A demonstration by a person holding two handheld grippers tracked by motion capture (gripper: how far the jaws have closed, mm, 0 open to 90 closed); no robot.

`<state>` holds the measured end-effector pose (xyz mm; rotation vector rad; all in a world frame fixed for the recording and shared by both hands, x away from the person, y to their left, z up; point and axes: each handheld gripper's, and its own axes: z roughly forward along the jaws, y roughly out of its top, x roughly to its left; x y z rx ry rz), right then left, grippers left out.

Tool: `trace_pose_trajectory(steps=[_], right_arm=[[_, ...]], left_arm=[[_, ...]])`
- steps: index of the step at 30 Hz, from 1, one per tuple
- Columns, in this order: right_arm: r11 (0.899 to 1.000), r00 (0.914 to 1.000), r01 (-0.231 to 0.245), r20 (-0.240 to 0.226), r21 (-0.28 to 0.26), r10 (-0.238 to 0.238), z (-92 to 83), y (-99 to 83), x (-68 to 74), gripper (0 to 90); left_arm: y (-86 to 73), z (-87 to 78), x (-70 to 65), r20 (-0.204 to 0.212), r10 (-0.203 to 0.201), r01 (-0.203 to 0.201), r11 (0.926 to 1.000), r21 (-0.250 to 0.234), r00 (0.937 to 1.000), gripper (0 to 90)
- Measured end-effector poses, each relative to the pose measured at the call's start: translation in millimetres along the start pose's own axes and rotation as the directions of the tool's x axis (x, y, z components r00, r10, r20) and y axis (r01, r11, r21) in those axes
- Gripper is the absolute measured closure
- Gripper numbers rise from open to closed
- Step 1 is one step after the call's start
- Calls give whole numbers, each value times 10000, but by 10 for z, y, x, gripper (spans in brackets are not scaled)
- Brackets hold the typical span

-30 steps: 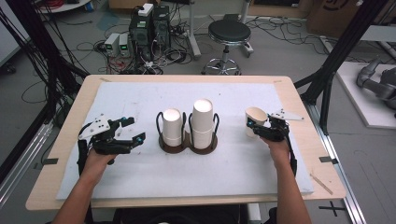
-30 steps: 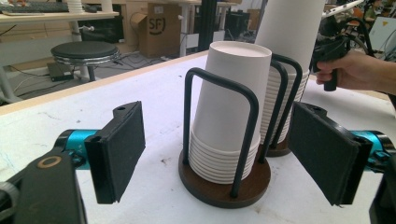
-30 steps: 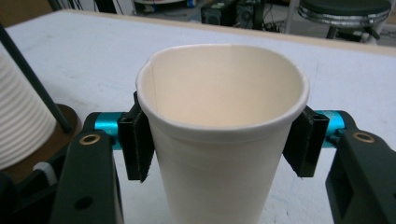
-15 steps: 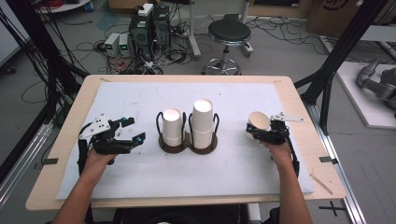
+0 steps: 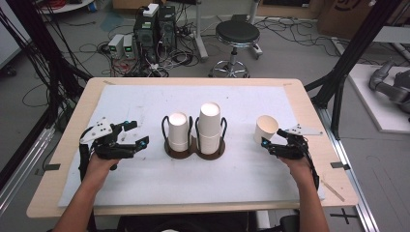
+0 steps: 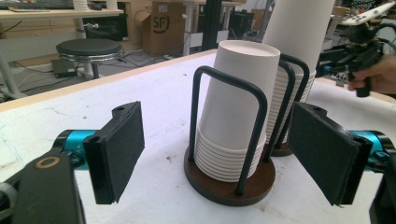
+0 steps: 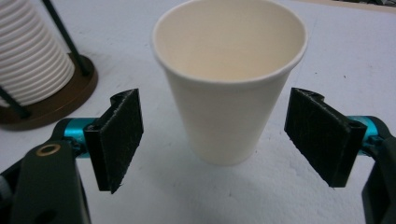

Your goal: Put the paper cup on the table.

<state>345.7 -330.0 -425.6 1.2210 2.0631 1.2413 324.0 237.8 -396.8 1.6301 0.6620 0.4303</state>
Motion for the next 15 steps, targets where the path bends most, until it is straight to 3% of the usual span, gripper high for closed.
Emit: trace_pose_trajectory(steps=[3, 9, 15], right_arm=[[9999, 9999, 116, -124, -100, -117, -119, -9, 49, 201], [9965, 9994, -27, -355, -839, -3, -393, 74, 123, 200], [9920, 9973, -69, -737, -1261, -24, -482, 151, 143, 200]], left_arm=[[5, -7, 9, -51, -70, 70, 10000, -23, 10000, 191], [5, -14, 47, -78, -336, 335, 9994, -80, 9994, 191], [27, -28, 59, -65, -412, 410, 9990, -194, 9991, 191]])
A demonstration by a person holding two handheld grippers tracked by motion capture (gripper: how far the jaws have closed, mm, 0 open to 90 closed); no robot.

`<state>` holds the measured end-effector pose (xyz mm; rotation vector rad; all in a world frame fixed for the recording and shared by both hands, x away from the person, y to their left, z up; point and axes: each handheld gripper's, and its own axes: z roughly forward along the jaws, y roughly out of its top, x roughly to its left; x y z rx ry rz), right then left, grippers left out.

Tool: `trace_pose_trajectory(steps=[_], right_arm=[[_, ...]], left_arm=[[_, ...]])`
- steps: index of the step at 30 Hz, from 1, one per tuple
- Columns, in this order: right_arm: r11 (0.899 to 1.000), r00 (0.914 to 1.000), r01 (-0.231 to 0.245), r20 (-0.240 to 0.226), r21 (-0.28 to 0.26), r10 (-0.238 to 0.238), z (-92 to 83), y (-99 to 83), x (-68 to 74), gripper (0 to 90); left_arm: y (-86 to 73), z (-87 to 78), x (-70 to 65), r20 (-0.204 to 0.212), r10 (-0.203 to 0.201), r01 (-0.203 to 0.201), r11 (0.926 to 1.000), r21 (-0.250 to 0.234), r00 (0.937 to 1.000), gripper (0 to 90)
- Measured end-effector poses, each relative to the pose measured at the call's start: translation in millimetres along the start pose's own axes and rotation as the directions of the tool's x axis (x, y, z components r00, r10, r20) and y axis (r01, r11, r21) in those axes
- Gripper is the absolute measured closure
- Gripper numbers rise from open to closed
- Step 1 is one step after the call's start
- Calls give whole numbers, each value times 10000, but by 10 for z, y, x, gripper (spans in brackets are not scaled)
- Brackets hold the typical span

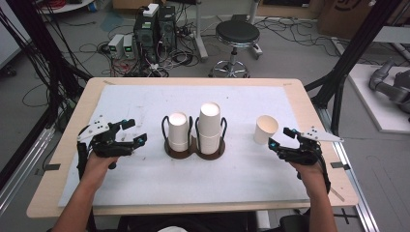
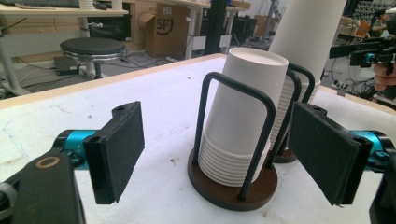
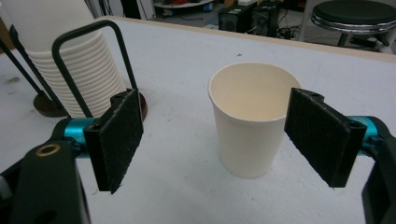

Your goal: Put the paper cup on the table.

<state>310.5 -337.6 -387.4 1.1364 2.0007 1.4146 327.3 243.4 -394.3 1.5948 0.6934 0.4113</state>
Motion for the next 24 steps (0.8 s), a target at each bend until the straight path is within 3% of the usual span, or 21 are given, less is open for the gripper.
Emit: trace_pose_trajectory(steps=[7, 24], right_arm=[[9989, 9993, 310, -191, -343, -317, -35, 61, 69, 201], [9971, 9977, 617, -243, -448, -628, -51, 152, 208, 201]], left_arm=[[15, 21, -8, 164, -308, 309, 9995, -80, 9994, 191], [30, -56, -33, 125, -224, 227, 9995, -235, 9997, 191]])
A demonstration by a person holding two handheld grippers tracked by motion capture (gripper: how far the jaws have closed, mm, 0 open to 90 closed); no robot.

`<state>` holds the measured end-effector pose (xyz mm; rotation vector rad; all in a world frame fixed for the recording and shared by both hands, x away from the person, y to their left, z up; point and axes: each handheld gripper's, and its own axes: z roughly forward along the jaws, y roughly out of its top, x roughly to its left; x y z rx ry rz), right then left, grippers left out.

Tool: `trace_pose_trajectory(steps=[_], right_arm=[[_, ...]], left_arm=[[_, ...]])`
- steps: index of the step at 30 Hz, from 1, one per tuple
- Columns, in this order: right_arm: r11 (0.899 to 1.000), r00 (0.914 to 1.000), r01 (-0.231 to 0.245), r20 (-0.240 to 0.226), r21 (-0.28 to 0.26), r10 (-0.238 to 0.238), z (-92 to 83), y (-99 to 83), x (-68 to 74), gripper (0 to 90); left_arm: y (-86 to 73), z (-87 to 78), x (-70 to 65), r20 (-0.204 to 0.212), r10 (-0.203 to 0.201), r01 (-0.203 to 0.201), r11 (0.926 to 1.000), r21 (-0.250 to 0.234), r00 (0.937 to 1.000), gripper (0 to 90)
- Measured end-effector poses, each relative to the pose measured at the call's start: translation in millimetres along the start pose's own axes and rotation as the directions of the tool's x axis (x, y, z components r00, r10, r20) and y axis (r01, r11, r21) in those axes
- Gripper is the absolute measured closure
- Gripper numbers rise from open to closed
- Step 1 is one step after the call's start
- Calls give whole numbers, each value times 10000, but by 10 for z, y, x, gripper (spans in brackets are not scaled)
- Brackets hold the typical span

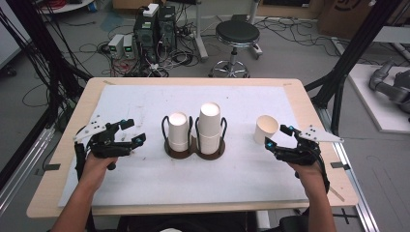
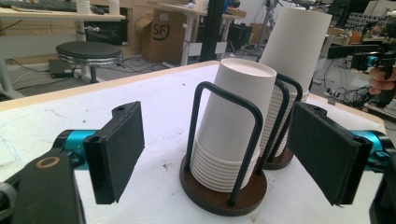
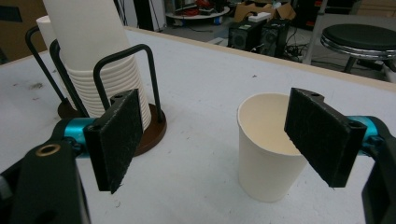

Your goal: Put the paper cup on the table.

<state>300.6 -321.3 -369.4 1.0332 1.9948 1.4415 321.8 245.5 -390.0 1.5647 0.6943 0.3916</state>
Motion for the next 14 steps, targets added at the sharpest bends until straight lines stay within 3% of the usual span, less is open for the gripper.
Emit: trace_pose_trajectory(steps=[14], right_arm=[[9997, 9998, 199, 39, -167, -198, 9, 23, 7, 201]], left_arm=[[-10, -15, 26, -101, -52, 52, 10000, -15, 9999, 191]])
